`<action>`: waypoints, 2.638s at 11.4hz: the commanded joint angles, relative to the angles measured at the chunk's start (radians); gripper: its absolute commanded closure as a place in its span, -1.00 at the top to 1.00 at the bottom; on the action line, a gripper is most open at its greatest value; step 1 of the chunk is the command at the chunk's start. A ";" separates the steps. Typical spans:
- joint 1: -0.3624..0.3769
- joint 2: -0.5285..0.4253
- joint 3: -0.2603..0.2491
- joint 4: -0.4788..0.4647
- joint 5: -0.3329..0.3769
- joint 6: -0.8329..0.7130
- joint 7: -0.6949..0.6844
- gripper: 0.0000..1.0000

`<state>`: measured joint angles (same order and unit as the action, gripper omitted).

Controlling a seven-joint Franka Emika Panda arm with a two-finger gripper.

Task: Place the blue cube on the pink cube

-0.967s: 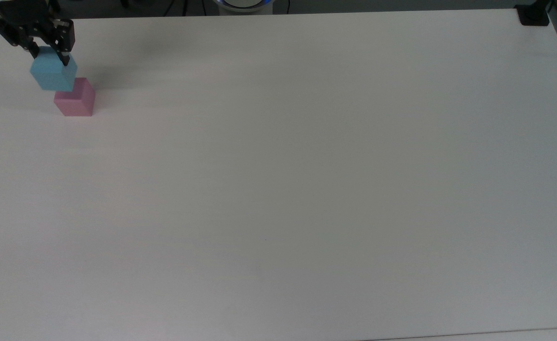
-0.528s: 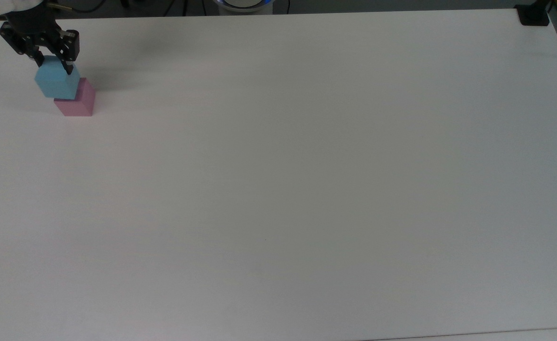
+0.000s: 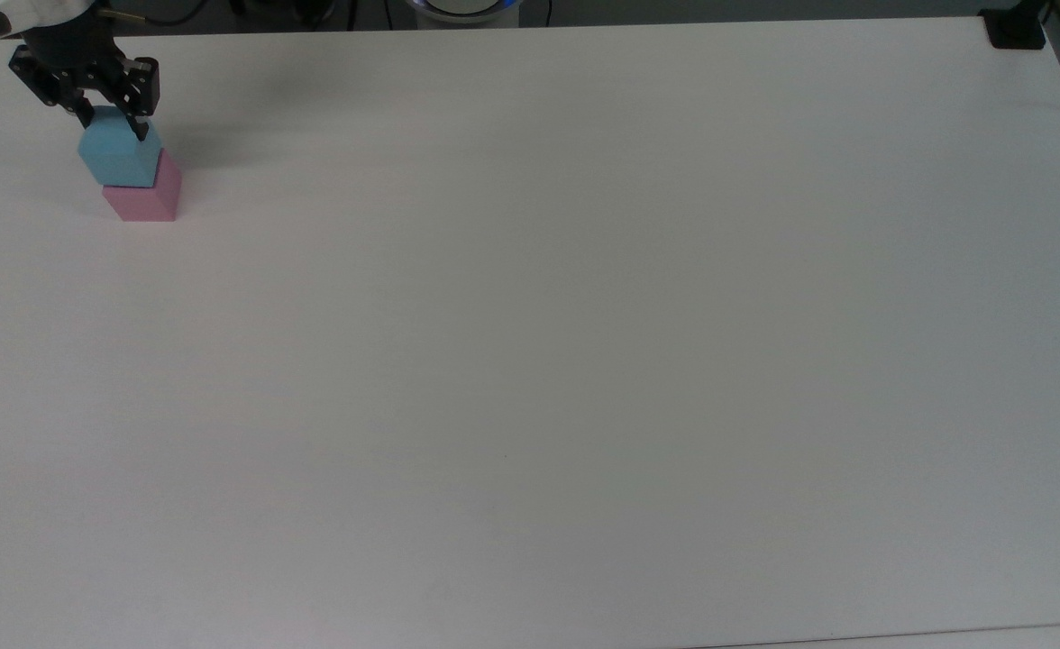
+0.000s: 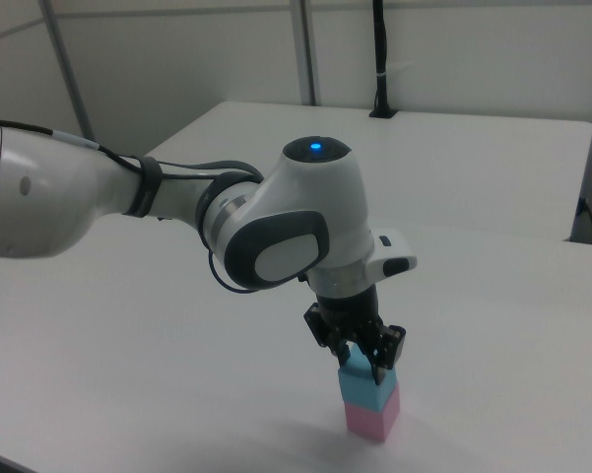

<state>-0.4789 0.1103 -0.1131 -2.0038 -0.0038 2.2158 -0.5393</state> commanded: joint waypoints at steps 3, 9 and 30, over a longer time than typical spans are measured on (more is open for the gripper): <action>-0.010 -0.046 -0.005 -0.044 -0.010 0.027 -0.019 0.98; -0.012 -0.087 -0.005 0.017 0.001 -0.095 0.015 1.00; 0.465 -0.146 0.006 0.376 -0.012 -0.510 0.502 1.00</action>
<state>-0.0240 -0.0240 -0.0941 -1.6105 -0.0034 1.6812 -0.0299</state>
